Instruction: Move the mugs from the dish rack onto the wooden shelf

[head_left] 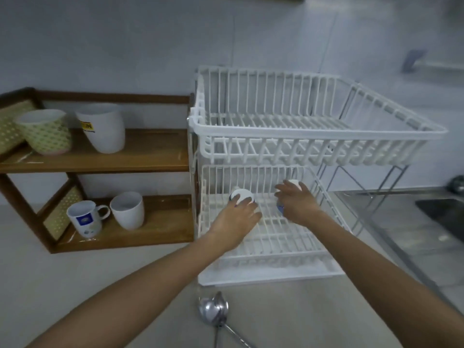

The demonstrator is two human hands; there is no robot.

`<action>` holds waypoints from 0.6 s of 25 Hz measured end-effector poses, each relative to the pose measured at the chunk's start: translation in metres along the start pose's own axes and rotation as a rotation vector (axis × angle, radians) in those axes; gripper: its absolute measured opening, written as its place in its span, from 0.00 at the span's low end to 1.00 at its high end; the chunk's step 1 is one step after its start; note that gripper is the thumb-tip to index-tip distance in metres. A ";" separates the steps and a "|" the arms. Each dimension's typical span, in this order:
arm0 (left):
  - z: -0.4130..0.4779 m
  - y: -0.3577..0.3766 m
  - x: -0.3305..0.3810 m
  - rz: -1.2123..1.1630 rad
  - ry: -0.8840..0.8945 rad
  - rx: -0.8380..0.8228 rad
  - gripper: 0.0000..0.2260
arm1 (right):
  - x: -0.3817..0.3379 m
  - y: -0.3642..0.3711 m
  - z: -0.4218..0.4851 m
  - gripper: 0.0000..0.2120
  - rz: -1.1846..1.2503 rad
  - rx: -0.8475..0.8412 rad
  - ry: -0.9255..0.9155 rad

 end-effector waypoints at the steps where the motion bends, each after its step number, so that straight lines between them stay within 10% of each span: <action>1: 0.012 0.019 -0.005 0.123 0.031 -0.148 0.23 | 0.008 0.006 0.009 0.23 -0.042 0.006 -0.007; 7: 0.043 0.091 -0.002 0.582 0.306 -0.626 0.36 | 0.017 0.058 0.030 0.20 -0.452 -0.216 -0.176; 15: 0.054 0.108 -0.006 0.577 0.253 -0.646 0.36 | 0.032 0.069 0.057 0.31 -0.634 -0.136 -0.058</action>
Point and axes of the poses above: each hand's wrist, its own z-axis towards the middle knuckle, its own y-axis out of the palm, x = y × z, the point moved 8 cm from there along z, towards the middle knuckle, and after that the axes turned 8 degrees about x, right-handed, at the moved point
